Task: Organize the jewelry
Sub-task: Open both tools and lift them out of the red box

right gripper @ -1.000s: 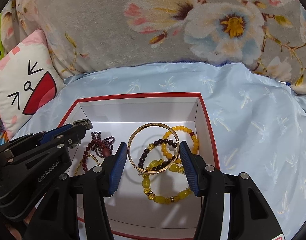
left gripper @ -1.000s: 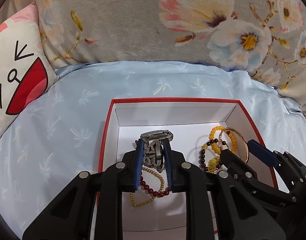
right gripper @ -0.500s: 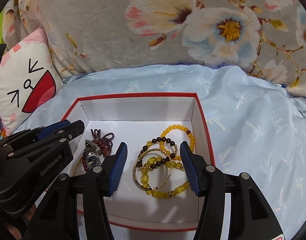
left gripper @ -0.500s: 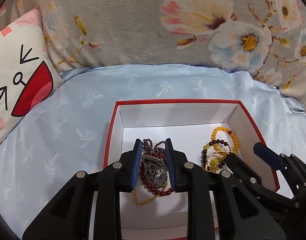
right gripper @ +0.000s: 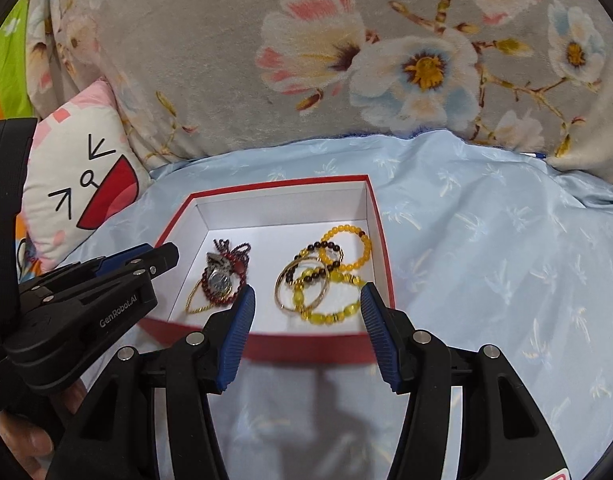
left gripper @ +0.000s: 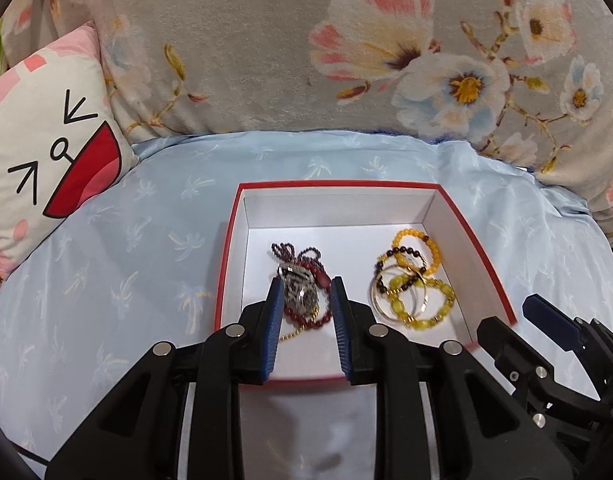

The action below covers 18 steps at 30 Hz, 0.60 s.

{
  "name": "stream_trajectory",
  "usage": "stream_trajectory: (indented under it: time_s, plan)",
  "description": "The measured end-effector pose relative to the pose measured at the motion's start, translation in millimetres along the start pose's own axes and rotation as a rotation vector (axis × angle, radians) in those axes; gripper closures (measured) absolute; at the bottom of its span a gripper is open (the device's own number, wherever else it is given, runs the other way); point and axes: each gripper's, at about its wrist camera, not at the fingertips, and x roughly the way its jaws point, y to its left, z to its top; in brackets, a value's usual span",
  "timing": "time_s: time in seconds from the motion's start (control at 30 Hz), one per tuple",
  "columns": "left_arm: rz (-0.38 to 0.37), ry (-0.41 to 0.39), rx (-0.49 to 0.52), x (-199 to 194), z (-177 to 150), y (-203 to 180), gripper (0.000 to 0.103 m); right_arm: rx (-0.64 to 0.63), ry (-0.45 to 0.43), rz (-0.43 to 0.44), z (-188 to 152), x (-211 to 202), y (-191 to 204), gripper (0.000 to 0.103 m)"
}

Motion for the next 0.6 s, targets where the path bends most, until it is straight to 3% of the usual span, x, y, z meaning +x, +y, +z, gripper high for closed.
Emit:
stream_trajectory:
  time_s: [0.2, 0.6]
  plan:
    - [-0.007, 0.024, -0.001, -22.5, -32.5, -0.8, 0.073, -0.003, 0.020, 0.007, -32.0, -29.8, -0.6, 0.049]
    - [-0.022, 0.094, -0.012, -54.0, -99.3, 4.0, 0.073, -0.020, 0.112, 0.015, -100.4, -55.9, 2.3, 0.049]
